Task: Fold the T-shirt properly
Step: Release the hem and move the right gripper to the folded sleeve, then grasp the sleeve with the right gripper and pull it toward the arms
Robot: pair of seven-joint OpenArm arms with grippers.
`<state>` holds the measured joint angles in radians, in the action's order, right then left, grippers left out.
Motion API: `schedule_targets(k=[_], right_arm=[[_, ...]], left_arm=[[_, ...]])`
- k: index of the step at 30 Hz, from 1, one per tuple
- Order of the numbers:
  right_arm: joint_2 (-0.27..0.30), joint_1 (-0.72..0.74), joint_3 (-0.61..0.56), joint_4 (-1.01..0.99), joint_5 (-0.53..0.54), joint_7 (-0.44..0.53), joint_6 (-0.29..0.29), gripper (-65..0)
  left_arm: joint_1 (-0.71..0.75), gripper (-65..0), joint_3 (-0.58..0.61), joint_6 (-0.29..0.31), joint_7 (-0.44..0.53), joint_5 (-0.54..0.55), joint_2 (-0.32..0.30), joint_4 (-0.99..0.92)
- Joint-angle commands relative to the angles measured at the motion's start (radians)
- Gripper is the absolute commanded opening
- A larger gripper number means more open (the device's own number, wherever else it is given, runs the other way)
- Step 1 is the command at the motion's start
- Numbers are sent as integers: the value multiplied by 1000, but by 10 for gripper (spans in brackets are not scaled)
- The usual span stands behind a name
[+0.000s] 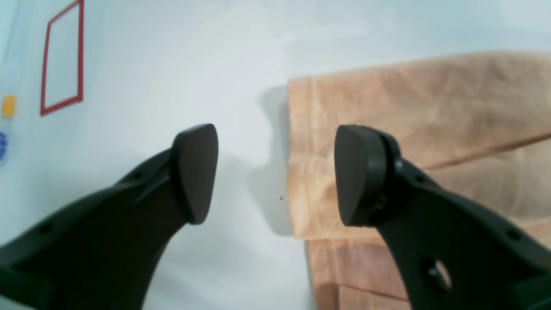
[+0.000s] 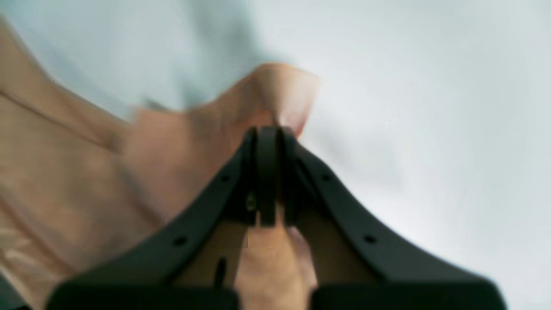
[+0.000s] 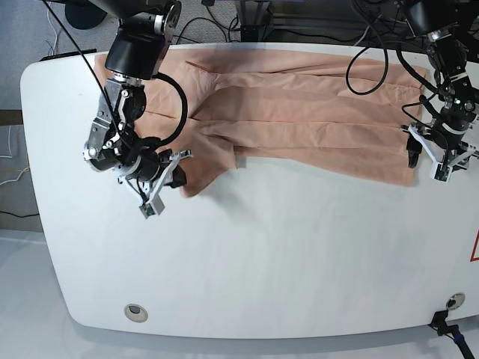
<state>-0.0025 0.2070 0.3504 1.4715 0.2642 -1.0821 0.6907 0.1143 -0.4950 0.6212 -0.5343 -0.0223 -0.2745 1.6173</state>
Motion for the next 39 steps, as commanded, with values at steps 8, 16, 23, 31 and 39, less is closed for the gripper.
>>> schedule_targets(k=[8, 16, 23, 31, 39], right_arm=[[8, -183, 2, 364, 248, -251, -1, -650], [85, -418, 0, 455, 502, -272, -1, -650], [135, -545, -1, 455, 657, -286, -3, -650], [138, -567, -1, 456, 659, -314, -4, -552], [161, -571, -3, 489, 716, -314, 1, -289]], left_arm=[[-14, -261, -1, -7, 16, 6, -16, -7], [-14, -261, 28, -7, 18, 6, -15, -33], [-15, -261, 28, -8, 18, 6, -15, -35], [-15, -261, 28, -8, 18, 6, -15, -35], [-15, -261, 28, -8, 18, 6, -15, -35]])
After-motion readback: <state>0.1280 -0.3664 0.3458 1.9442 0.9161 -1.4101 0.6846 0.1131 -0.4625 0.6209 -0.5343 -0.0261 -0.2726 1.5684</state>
